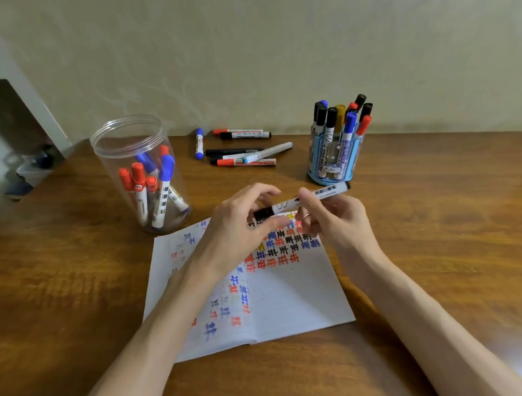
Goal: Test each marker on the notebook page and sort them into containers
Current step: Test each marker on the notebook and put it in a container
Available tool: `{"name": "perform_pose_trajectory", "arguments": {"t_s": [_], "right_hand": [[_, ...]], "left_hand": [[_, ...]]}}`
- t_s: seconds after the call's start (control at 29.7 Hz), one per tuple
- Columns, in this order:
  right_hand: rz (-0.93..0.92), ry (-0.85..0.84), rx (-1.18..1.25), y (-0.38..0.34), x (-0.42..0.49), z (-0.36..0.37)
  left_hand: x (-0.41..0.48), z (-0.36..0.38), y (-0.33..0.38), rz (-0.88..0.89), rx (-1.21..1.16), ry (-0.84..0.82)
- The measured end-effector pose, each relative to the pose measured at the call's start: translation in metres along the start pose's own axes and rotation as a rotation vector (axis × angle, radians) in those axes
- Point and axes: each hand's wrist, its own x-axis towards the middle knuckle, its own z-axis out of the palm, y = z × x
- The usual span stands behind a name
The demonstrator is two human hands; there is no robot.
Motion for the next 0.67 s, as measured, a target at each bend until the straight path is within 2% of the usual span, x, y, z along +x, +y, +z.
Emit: {"name": "perform_pose_trajectory", "arguments": {"t_s": [0.1, 0.24, 0.37, 0.5, 0.67], "right_hand": [[0.054, 0.039, 0.069, 0.0, 0.001, -0.001], [-0.003, -0.042, -0.006, 0.004, -0.003, 0.001], [-0.081, -0.074, -0.095, -0.003, -0.005, 0.001], [-0.123, -0.077, -0.09, -0.005, -0.006, -0.002], [-0.12, -0.121, -0.109, -0.005, -0.007, -0.005]], "left_hand": [[-0.004, 0.0, -0.001, 0.002, 0.027, -0.012], [-0.01, 0.006, 0.004, -0.017, 0.0, -0.096], [-0.012, 0.0, 0.007, -0.156, -0.161, -0.213], [-0.01, -0.008, 0.007, -0.146, -0.247, -0.277], [-0.013, -0.013, 0.0, -0.221, -0.393, -0.395]]}}
